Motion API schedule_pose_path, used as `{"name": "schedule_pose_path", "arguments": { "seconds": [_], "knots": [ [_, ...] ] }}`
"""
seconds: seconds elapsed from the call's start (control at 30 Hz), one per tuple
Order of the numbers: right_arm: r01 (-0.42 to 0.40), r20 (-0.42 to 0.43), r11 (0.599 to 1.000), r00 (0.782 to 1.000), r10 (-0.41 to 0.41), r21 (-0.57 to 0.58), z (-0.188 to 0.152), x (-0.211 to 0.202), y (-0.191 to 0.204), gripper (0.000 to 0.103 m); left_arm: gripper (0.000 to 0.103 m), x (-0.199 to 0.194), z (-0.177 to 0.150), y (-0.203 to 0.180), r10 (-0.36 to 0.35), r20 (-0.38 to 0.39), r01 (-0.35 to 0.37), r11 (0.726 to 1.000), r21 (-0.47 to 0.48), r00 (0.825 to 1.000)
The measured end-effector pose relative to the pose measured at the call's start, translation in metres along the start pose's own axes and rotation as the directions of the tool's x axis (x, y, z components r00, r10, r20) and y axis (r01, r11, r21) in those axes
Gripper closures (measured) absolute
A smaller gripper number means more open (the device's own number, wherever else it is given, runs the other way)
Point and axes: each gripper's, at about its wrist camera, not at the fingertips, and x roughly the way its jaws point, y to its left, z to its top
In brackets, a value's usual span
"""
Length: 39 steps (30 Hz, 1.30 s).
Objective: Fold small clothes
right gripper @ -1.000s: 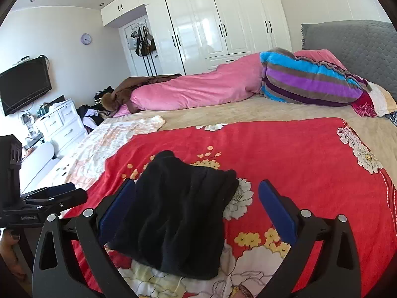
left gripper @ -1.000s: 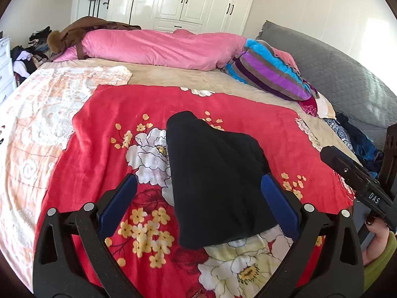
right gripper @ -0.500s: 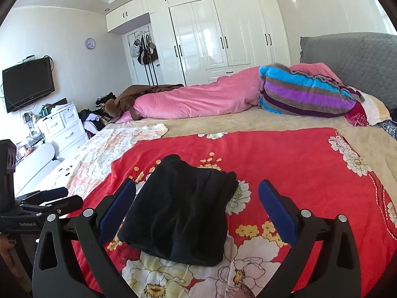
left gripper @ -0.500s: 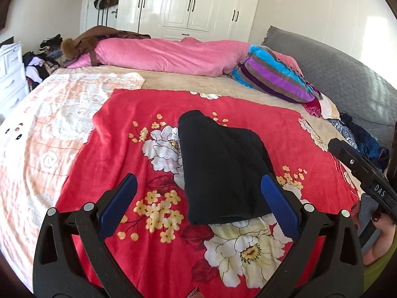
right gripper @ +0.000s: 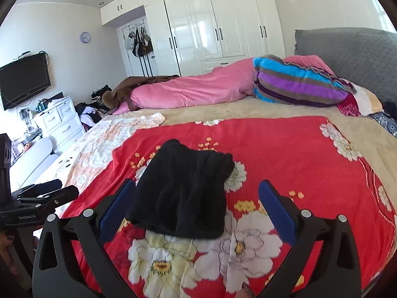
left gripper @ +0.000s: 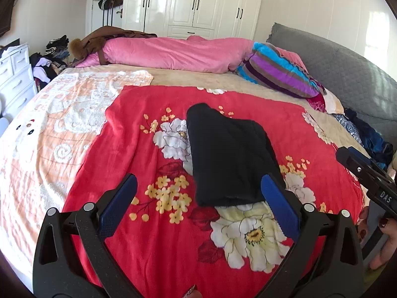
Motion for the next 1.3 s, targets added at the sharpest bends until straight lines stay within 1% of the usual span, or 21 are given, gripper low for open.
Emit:
{"name": "schedule_pose_path", "arguments": {
  "seconds": [0.1,0.17,0.37,0.47,0.5,0.6,0.63,0.7,0.77,0.87,0.93,1.03,1.3],
  "knots": [
    [-0.017,-0.015,1.0,1.0,0.017,0.021,-0.008,-0.006,0.001,0.004,0.009,-0.002,-0.005,-0.001,0.001,-0.007,-0.001,1.0,0.002,1.0],
    [-0.012,-0.025,0.999,1.0,0.013,0.04,-0.013,-0.009,0.0,0.004,0.009,-0.004,-0.008,-0.001,-0.004,-0.013,0.004,1.0,-0.003,1.0],
    [0.059,0.0,0.998,0.998,-0.059,0.009,-0.022,-0.022,0.004,0.004,0.009,-0.01,-0.017,0.0,0.012,-0.016,-0.012,1.0,-0.004,1.0],
    [0.084,0.011,0.996,0.996,-0.084,0.031,-0.029,-0.027,0.005,0.004,0.009,-0.012,-0.026,0.002,0.017,-0.023,-0.017,1.0,-0.009,1.0],
    [0.084,0.0,0.996,0.996,-0.084,0.044,-0.032,-0.027,0.003,0.004,0.009,-0.011,-0.029,0.003,0.018,-0.03,-0.018,1.0,-0.011,0.999],
    [0.082,-0.077,0.993,0.994,-0.075,0.089,-0.041,-0.017,0.001,0.004,0.009,-0.007,-0.039,0.003,0.026,-0.061,-0.027,1.0,-0.007,0.998],
    [0.091,-0.106,0.992,0.991,-0.082,0.088,-0.045,-0.012,0.001,0.004,0.009,-0.005,-0.042,0.004,0.035,-0.071,-0.035,0.999,-0.004,0.997],
    [0.119,-0.141,0.992,0.984,-0.111,0.05,-0.051,-0.005,0.006,0.004,0.009,0.001,-0.046,0.005,0.036,-0.092,-0.038,0.999,-0.012,0.995],
    [0.144,-0.189,0.99,0.972,-0.14,0.006,-0.057,0.004,0.009,0.004,0.009,0.005,-0.048,0.007,0.038,-0.104,-0.04,0.999,-0.019,0.994],
    [0.136,-0.25,0.991,0.959,-0.132,-0.003,-0.067,0.016,0.011,0.004,0.009,0.009,-0.051,0.007,0.045,-0.116,-0.047,0.999,-0.016,0.992],
    [0.127,-0.263,0.992,0.957,-0.125,-0.009,-0.07,0.02,0.013,0.004,0.009,0.011,-0.052,0.008,0.046,-0.126,-0.049,0.999,-0.018,0.991],
    [0.115,-0.259,0.993,0.959,-0.115,-0.016,-0.071,0.02,0.016,0.004,0.009,0.012,-0.053,0.008,0.051,-0.132,-0.054,0.998,-0.019,0.99],
    [0.119,-0.258,0.993,0.959,-0.119,-0.018,-0.071,0.02,0.016,0.004,0.009,0.013,-0.053,0.009,0.067,-0.141,-0.07,0.997,-0.018,0.988]
  ]
}}
